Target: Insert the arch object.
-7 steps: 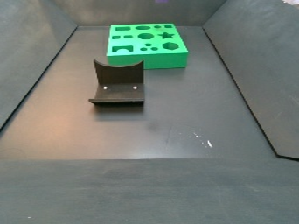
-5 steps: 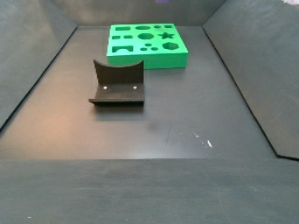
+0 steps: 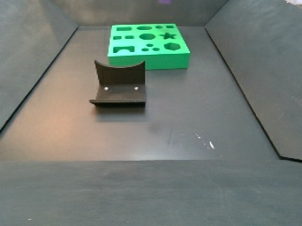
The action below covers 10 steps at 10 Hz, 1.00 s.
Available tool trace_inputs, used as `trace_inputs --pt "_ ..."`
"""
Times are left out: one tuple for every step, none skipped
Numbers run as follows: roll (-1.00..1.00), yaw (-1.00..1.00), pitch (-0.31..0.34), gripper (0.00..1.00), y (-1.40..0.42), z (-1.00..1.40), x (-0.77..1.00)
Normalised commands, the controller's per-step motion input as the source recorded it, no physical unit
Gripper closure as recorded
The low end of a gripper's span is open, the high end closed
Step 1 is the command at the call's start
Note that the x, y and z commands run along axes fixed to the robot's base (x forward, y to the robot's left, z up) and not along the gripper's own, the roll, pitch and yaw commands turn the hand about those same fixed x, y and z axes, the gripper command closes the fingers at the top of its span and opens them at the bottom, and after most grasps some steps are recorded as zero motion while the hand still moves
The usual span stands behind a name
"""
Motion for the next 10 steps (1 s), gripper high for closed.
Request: trace_inputs --pt "0.04 -0.95 -0.027 1.00 0.05 -0.14 0.16" --pt "0.03 -0.70 -0.021 1.00 0.22 -0.05 0.53" --pt "0.01 -0.66 -0.020 1.00 0.27 -0.01 0.57" --pt "0.00 -0.61 -0.016 1.00 0.29 0.00 0.63" --pt "0.02 -0.57 -0.011 1.00 0.29 -0.03 0.68" --pt "0.02 -0.57 -0.011 1.00 0.29 -0.03 0.68" --pt "0.02 -0.57 -0.011 1.00 0.29 -0.03 0.68" --pt "0.03 -0.58 -0.009 1.00 0.29 -0.04 0.67" --pt "0.03 -0.55 -0.011 1.00 0.29 -0.05 0.71" --pt "0.04 -0.54 -0.013 1.00 0.28 -0.06 0.73"
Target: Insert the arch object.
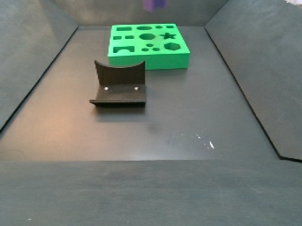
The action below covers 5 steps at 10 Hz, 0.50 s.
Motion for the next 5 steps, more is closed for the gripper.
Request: trace_inputs --pt "0.06 -0.53 -0.017 1.00 0.26 -0.09 0.73" --pt "0.07 -0.53 -0.019 1.00 0.25 -0.11 0.74" --pt "0.06 -0.45 -0.023 1.00 0.22 -0.12 0.83" --pt "0.06 -0.44 -0.024 1.00 0.21 -0.13 0.84" --pt "0.07 -0.49 -0.023 1.00 0.21 -0.14 0.79"
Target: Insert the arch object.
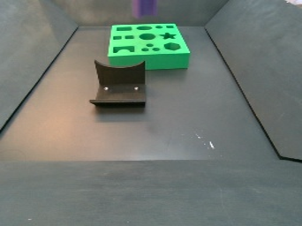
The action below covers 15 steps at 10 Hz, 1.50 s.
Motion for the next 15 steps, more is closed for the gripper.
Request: trace_inputs --pt "0.11 -0.65 0.000 1.00 0.17 -0.14 0.60" --pt "0.15 -0.71 0.000 1.00 0.13 -0.17 0.53" --pt "0.15 -0.73 0.000 1.00 0.11 -0.17 0.51" --pt "0.15 -0.72 0.000 1.00 0.11 -0.17 0.51" --pt "0.15 -0.72 0.000 1.00 0.11 -0.17 0.51" --pt "0.14 -0.71 -0.003 1.00 0.11 -0.16 0.53" --pt "0.11 -0.66 -0.030 1.00 0.13 -0.17 0.58" --pt "0.03 -0.69 -0.030 1.00 0.15 -0.24 0.52" --pt "0.00 -0.09 0.000 1.00 -0.03 -0.25 0.19" --pt "0.00 0.00 0.000 1.00 0.00 -0.16 0.03" --pt "0.00 -0.03 0.000 1.00 0.00 -0.14 0.00" --pt "-0.04 -0.09 0.000 1.00 0.00 -0.19 0.00" --pt "-0.12 -0.27 0.000 1.00 0.01 -0.24 0.00" --pt "-0.10 -0.44 0.000 1.00 0.01 -0.23 0.00" --pt "-0.04 -0.17 0.023 1.00 0.04 -0.26 0.14"
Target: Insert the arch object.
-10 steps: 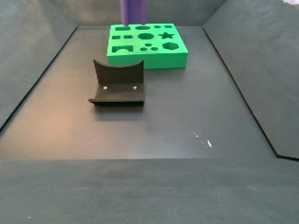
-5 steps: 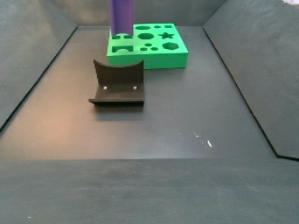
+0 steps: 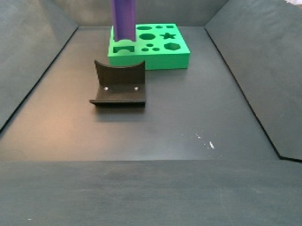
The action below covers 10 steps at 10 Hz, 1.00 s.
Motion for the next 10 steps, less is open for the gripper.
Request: trace_inputs --pt "-0.07 -0.05 0.000 1.00 0.03 -0.24 0.10" --pt "-0.09 0.00 0.000 1.00 0.05 -0.24 0.04" --pt "-0.08 0.01 0.000 1.00 0.06 -0.25 0.03" --pt "-0.07 0.01 0.000 1.00 0.07 -0.22 0.06" --pt "-0.06 0.00 0.000 1.00 0.07 -0.19 0.03" --pt "-0.12 0.00 0.000 1.00 0.02 -0.21 0.11" --pt "-0.14 -0.12 0.000 1.00 0.03 -0.20 0.23" --pt "-0.11 -0.19 0.026 1.00 0.03 -0.17 0.31" --pt "-0.09 -0.20 0.046 1.00 0.02 -0.17 0.41" --pt "-0.04 -0.17 0.061 1.00 0.01 -0.17 0.46"
